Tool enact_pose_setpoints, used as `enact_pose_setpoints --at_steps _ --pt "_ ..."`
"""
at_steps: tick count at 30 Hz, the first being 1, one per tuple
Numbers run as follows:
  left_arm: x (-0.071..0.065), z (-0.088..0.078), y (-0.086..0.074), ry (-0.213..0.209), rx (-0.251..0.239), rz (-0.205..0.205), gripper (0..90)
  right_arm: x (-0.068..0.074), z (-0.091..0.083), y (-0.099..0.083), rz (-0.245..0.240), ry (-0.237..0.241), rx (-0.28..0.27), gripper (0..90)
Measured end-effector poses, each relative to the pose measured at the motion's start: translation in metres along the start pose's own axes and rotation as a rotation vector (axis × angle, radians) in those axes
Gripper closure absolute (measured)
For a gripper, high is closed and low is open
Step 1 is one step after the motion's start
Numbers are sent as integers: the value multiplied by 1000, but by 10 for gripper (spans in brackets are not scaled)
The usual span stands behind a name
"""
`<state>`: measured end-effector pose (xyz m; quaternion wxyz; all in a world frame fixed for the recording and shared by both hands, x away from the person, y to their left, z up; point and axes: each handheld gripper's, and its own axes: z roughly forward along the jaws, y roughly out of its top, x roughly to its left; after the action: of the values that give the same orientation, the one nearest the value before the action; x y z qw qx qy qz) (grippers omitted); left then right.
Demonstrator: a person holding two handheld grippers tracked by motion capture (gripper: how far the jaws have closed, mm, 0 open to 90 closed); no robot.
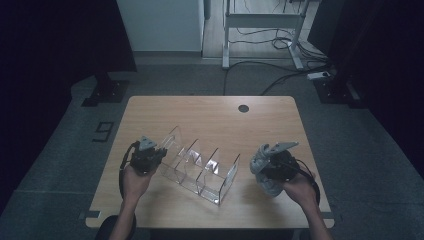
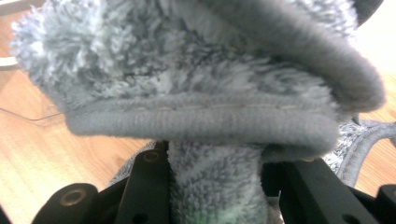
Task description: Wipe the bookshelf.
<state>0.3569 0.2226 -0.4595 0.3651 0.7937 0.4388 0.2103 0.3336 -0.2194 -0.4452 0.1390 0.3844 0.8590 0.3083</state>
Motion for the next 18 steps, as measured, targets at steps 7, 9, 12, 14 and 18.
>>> enact_pose_setpoints --at_steps 7,9,12,14,18 --pt "0 0 0 -1 0 0 824 -17 -6 -8 50 -42 -6 640" --pt "0 0 0 -2 1 0 824 -23 -8 -10 64 -55 -10 640" --pt "0 0 0 -2 1 0 823 -30 -11 -14 84 -71 -12 640" --pt "0 0 0 -2 1 0 823 -35 -12 -17 98 -82 -9 639" --pt "0 0 0 -2 1 0 823 -44 -9 -24 128 -103 -1 639"
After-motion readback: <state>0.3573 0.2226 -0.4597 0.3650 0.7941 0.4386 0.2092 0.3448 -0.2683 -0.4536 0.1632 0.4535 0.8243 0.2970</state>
